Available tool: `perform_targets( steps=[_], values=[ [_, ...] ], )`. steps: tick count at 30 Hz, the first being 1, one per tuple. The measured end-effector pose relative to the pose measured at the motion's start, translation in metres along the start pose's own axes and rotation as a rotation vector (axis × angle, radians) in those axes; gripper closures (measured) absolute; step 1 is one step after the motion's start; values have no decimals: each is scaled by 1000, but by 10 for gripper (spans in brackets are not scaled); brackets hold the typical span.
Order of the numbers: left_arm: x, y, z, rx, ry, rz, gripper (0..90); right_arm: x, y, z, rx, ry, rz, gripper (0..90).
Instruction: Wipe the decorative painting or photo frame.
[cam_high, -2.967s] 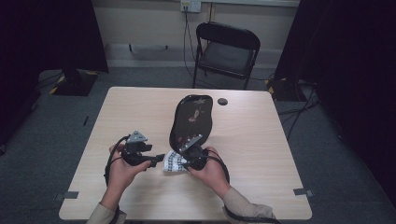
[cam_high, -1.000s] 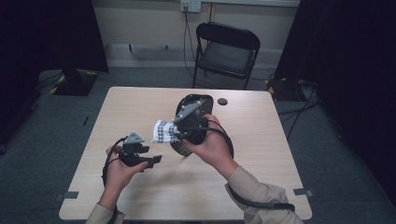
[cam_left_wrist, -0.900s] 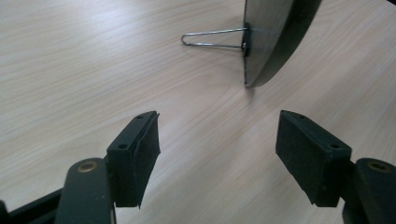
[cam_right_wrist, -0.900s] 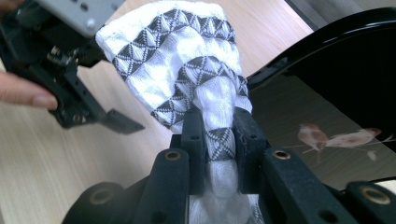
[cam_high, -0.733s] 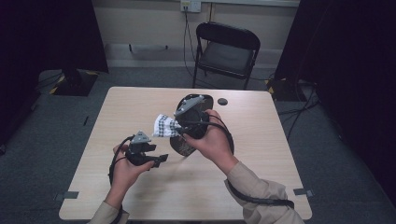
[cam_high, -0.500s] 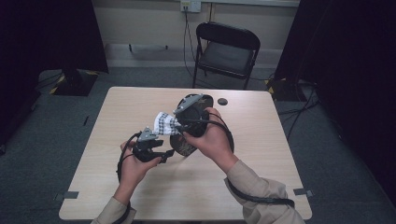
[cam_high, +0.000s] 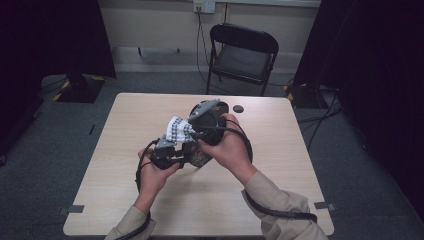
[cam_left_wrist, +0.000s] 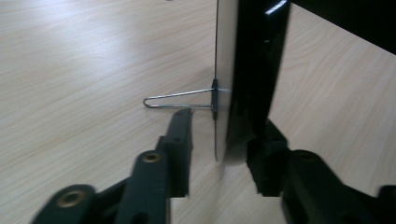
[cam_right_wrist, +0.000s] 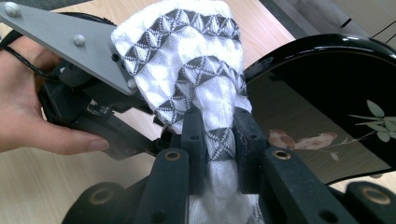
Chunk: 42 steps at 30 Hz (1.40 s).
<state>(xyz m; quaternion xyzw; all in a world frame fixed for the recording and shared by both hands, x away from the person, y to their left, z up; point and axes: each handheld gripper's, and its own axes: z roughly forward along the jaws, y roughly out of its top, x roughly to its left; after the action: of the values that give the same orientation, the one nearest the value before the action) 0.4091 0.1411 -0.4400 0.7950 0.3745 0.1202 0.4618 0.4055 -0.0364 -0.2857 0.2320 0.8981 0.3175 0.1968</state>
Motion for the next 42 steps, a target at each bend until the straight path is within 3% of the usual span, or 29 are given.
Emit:
perform_targets(
  steps=[2,4,11,16,22,42],
  values=[
    [-1,1,1,6,-14,-8,776,-1,0,0,0,2,4,779],
    [-1,1,1,5,-22,-23,783,-1,0,-1,-1,-2,11,779],
    [-2,0,-1,37,-55,-2,787,-4,4,-7,-25,-2,29,781],
    [-1,0,-6,52,-79,15,788,-6,13,-14,-42,-32,19,781],
    [3,-2,-10,59,-106,37,788,-17,24,-23,-67,-77,48,782],
    [9,-3,-15,65,-135,61,788,-57,2,-20,-37,-160,167,786]
  ],
)
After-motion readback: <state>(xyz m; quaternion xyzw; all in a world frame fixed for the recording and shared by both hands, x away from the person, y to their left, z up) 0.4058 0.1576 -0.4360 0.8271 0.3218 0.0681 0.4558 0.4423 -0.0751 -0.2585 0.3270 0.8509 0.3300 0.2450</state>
